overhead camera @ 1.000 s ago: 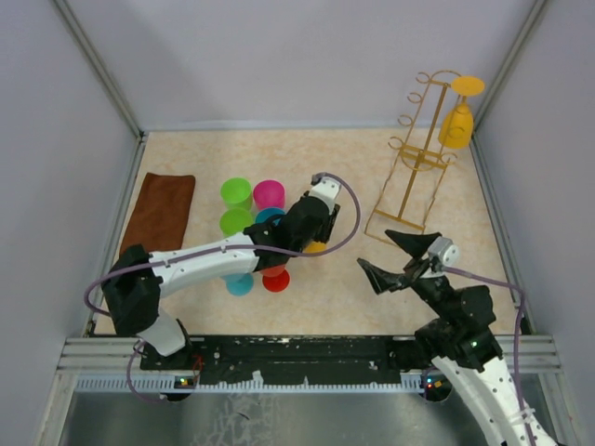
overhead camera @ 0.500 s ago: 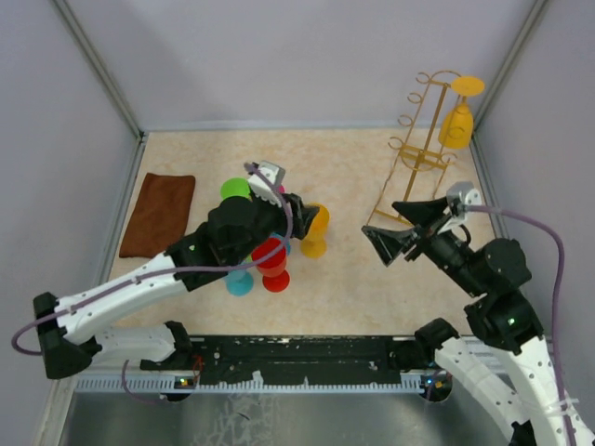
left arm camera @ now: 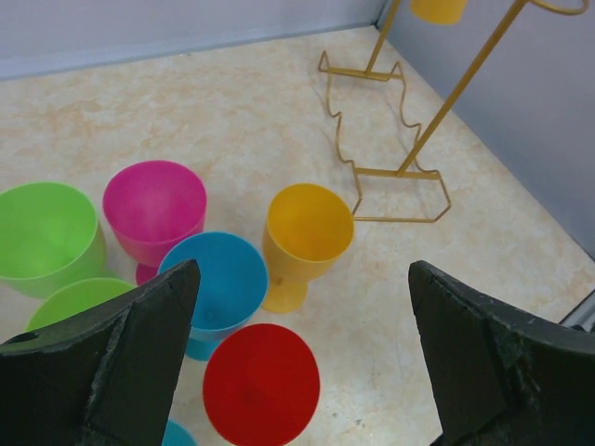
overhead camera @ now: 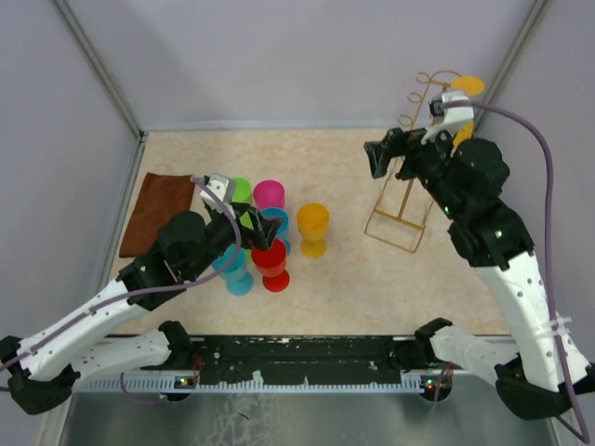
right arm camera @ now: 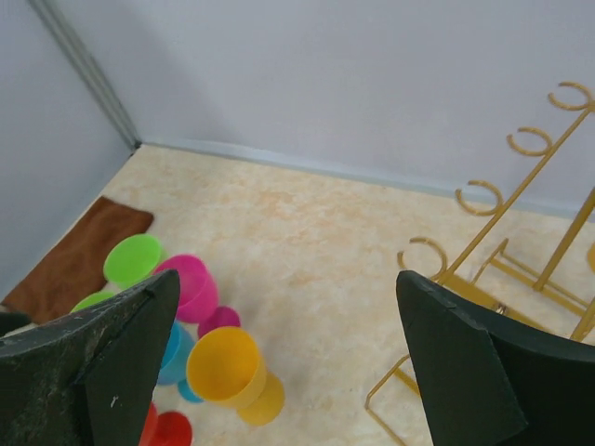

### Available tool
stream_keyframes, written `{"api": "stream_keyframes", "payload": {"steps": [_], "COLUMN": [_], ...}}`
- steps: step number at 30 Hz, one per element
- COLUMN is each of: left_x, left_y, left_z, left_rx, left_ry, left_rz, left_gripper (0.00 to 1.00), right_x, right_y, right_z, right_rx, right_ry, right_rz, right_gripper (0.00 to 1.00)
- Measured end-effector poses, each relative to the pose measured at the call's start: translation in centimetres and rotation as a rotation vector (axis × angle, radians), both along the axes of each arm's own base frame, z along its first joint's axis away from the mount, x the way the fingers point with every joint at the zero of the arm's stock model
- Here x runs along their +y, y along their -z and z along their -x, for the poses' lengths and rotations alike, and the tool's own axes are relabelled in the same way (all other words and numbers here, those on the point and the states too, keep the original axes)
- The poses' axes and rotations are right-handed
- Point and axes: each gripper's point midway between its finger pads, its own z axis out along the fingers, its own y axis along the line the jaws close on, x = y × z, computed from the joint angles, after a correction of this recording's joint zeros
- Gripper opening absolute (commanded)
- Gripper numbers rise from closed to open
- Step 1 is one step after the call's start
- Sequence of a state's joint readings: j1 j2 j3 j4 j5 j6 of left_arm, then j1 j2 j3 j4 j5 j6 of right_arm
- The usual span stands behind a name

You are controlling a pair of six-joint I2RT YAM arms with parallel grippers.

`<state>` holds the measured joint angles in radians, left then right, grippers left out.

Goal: Take the wine glass off the wine glass rack
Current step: Pick up the wine glass from the wine rack.

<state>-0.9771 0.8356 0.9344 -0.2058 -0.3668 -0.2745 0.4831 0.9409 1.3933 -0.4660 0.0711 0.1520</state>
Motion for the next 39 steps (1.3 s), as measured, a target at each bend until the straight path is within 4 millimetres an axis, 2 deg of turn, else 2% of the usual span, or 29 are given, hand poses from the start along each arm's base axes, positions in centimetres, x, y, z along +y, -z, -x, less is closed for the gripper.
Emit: {"api": "stream_keyframes", "payload": {"steps": [2,4,6,8,11,14,21,28,31,35,39], "left_x": [0.4,1.1,2.1,3.1,3.6,3.3,4.3,5.0,5.3,5.6,5.8], "left_y": [0.6,1.4,1.8,1.8,1.6,1.4,-0.2,-1.5,-1.8,-2.1,-2.3], "left_z": [-0.6,-1.4,-2.5,-3.3,-3.7,-3.3,-1.8,-0.4,-0.1,0.4,0.8], "left_rx": [0.014,0.040,0.069,0.090,0.114,0.131,0.109,0.080,0.074,0.069,0.068], "left_ry": [-0.007,-0.016,-0.039,-0.057,-0.061,-0.045,-0.041,-0.023,-0.021,-0.019,-0.014], "left_rz": [-0.021,-0.036,-0.018,0.013,0.057,0.083,0.132,0.168,0.178,0.187,0.194], "left_gripper": [0.99,0.99,0.99,0.99,0.99,0.99,0.99,0.99,0.99,0.99,0.99], "right_x": [-0.4,-2.2,-5.4,-10.0,-15.2,-18.1,-19.0,-21.4,-22.1,-23.4,-24.2], "right_y": [-0.7,-1.4,-1.4,-0.6,0.1,0.7,3.0,2.8,3.0,3.6,5.4], "right_z": [-1.6,-4.4,-7.0,-9.0,-10.5,-11.9,-15.1,-16.6,-17.4,-18.9,-20.9], "right_rx": [0.007,0.019,0.039,0.078,0.108,0.126,0.187,0.145,0.131,0.110,0.146], "right_ry": [0.043,0.114,0.198,0.320,0.441,0.504,0.524,0.603,0.629,0.676,0.699], "right_rz": [0.008,0.002,-0.038,-0.101,-0.206,-0.300,-0.421,-0.486,-0.504,-0.520,-0.523], "right_gripper": [0.99,0.99,0.99,0.99,0.97,0.91,0.79,0.73,0.65,0.64,0.61]}}
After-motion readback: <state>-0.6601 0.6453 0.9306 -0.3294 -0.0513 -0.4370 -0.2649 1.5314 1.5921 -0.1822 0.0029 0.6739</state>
